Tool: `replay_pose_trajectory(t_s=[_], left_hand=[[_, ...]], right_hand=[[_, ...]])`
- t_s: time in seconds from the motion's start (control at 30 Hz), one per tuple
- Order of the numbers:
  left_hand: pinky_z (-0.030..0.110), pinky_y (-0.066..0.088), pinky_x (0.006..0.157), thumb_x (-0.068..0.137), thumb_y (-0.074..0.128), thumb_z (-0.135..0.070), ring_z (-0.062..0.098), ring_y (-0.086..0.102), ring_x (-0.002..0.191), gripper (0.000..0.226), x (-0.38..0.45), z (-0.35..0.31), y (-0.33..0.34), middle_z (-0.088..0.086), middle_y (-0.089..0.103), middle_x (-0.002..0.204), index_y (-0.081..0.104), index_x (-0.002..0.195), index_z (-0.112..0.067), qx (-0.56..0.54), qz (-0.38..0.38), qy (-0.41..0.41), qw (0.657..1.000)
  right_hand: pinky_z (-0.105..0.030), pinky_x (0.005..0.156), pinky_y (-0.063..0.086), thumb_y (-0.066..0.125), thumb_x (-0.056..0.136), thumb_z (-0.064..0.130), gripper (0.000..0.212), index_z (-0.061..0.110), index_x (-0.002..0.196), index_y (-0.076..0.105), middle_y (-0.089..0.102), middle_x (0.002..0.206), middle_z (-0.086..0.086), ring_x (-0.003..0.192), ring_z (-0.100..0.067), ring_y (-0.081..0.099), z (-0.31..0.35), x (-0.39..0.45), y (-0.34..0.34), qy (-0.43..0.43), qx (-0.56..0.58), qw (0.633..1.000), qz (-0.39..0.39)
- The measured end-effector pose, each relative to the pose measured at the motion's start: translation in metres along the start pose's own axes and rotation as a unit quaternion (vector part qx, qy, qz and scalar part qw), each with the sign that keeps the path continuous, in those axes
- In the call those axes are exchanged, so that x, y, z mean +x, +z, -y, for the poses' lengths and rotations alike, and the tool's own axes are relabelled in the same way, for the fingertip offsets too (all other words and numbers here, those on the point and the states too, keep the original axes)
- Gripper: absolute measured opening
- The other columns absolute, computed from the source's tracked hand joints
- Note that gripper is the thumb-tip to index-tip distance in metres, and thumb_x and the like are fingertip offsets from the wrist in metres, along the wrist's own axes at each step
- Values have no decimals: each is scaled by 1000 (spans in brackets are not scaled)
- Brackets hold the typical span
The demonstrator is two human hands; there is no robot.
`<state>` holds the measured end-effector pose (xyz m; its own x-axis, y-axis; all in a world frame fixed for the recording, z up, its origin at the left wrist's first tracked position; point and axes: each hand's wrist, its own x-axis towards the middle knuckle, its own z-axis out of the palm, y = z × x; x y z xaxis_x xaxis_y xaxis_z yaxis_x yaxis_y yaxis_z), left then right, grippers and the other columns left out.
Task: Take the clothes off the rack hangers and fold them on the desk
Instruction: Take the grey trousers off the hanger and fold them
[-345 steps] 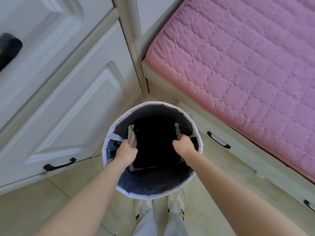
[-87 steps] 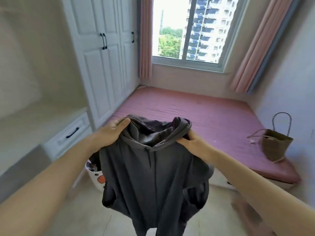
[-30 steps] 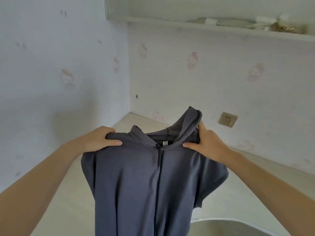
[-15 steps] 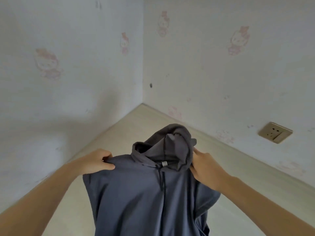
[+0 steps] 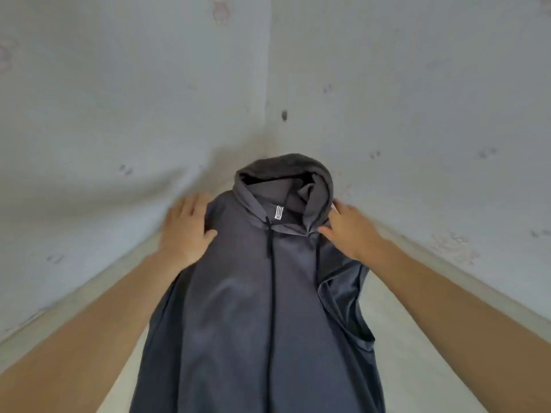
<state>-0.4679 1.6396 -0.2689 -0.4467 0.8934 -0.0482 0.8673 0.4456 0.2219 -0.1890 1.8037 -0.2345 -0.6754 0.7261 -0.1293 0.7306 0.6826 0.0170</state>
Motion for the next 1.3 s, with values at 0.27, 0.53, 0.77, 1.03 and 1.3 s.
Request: replay_pose_trajectory(t_s=[0.27,0.53,0.77,1.03,1.3], left_hand=[[64,-3,115,83,37,-79,36,-24,145,93,-67,-7,90,2,-29,158,-16,150,-42,17,249,-47,967],[66,-6,113,74,40,-87,36,-30,143,105,-52,4,96,1,-36,155,-23,147,-45,41,231,-22,972],[68,-4,113,69,49,-86,36,-27,144,110,2,1,87,-1,-29,158,-14,149,-47,27,228,-22,973],[48,36,100,89,44,-65,36,43,126,60,71,-39,57,13,44,140,54,126,-19,43,239,-50,969],[26,28,51,92,51,-9,16,36,57,36,177,-77,71,-2,35,62,31,63,-18,-227,-28,-159,960]], right_hand=[[-56,105,35,23,99,56,58,29,151,17,11,159,-10,139,-44,21,38,-23,90,90,24,977,194],[-65,110,23,22,92,69,65,54,145,-13,-17,161,2,144,-49,-4,-3,-25,113,132,77,960,233],[-61,113,21,22,94,66,63,53,146,-10,-16,161,4,145,-44,-5,-27,-2,107,101,73,961,246],[-37,95,41,32,103,35,45,16,143,38,53,134,-15,117,-33,52,-61,61,55,96,141,973,154],[-35,74,53,41,96,2,32,-6,125,52,57,88,-15,79,-28,56,-87,149,53,318,604,729,47]])
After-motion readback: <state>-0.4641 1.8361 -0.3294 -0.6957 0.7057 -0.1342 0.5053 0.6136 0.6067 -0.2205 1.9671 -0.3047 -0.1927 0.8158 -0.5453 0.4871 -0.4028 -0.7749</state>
